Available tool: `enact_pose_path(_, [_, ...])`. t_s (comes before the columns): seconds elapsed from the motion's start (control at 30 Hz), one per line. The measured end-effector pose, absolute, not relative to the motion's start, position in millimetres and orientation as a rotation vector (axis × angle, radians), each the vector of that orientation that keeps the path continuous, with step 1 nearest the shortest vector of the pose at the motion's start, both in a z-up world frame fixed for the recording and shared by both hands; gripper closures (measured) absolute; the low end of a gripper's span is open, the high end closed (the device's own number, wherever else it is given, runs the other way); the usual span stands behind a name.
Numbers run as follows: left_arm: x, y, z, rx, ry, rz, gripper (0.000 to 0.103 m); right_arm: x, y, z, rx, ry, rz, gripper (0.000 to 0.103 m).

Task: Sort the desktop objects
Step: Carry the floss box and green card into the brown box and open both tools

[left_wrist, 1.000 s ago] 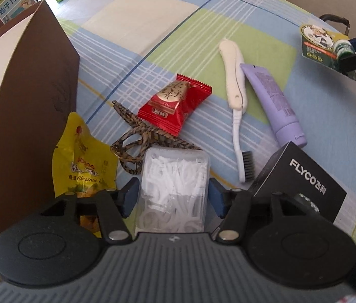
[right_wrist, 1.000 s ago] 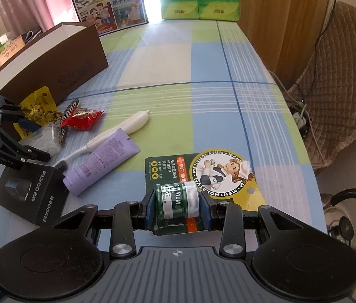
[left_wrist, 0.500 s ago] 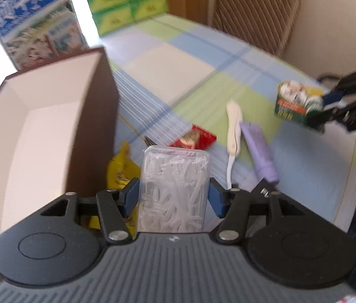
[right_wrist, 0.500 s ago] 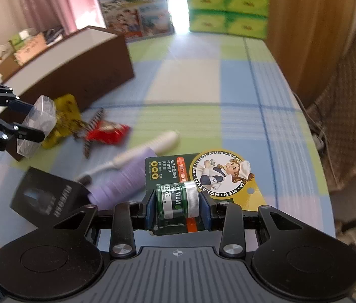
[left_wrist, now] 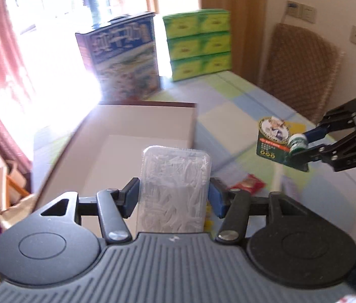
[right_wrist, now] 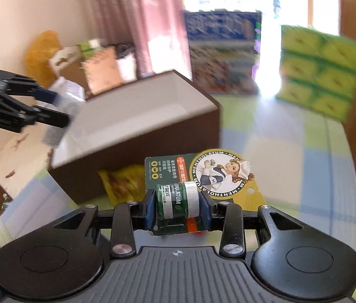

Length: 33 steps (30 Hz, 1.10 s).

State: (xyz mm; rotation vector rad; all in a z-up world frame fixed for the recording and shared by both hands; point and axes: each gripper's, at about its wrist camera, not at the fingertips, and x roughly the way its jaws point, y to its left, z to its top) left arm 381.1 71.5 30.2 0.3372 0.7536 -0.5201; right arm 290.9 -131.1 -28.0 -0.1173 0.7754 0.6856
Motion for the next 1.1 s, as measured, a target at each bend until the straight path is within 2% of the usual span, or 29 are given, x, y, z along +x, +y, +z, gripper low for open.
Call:
enact_pose_path(0.27, [436.6,100.9,28.5,0.338,0.781,-0.449,0.051,329.6,-47.6,0.5,-0.200,0.662,0.834,0.070])
enact_pose_path(0.47, [474.2,120.1,14.7,0.329,0.828,-0.414,0.051,365.4,4.7,1.7,-0.253,0.657,0.872,0.070])
enact_pose_path(1.1, [553.8,134.5,-75.2,0.346,1.047,-0.398,0.050,460.6,69.9,-100.7,-0.377,0.952,0.782,0.070])
